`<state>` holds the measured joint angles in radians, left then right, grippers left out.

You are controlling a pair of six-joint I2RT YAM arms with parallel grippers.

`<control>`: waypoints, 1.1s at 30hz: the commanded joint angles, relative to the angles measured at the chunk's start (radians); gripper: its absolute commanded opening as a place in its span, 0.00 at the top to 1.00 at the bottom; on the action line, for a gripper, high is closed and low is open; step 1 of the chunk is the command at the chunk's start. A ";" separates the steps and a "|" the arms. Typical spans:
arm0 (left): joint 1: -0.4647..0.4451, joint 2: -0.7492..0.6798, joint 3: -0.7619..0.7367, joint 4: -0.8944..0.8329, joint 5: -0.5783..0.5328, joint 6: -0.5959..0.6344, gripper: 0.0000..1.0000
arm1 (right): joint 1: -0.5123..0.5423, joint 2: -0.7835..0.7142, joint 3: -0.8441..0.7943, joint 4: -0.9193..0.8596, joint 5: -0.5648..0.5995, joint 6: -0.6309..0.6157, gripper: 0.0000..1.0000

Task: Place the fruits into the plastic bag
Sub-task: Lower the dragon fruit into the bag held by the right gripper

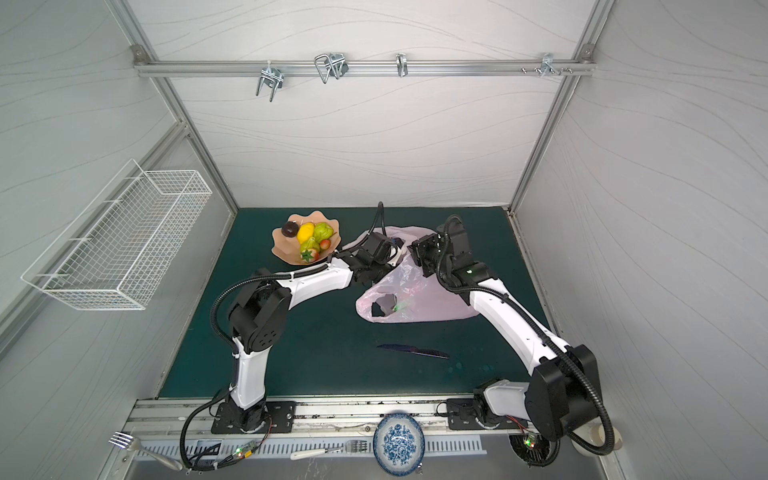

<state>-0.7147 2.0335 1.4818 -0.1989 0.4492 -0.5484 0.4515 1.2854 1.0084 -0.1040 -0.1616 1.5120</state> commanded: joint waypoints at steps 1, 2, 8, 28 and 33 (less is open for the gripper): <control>0.004 0.013 0.029 0.080 -0.018 -0.053 0.55 | 0.003 -0.024 -0.023 0.055 0.017 0.059 1.00; 0.002 0.016 0.034 0.074 -0.021 -0.054 0.52 | 0.002 -0.025 -0.026 0.057 0.018 0.063 1.00; 0.001 0.028 0.069 0.036 -0.023 -0.095 0.24 | -0.007 -0.031 -0.033 0.066 0.021 0.065 1.00; -0.012 0.061 0.222 -0.075 0.048 -0.220 0.01 | -0.064 -0.073 -0.087 0.119 0.014 0.092 1.00; -0.013 0.056 0.233 -0.072 0.084 -0.245 0.01 | -0.081 -0.080 -0.081 0.110 0.014 0.097 1.00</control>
<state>-0.7231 2.0834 1.6680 -0.2882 0.4988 -0.7639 0.3824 1.2358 0.9207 -0.0143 -0.1543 1.5707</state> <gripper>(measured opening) 0.988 0.049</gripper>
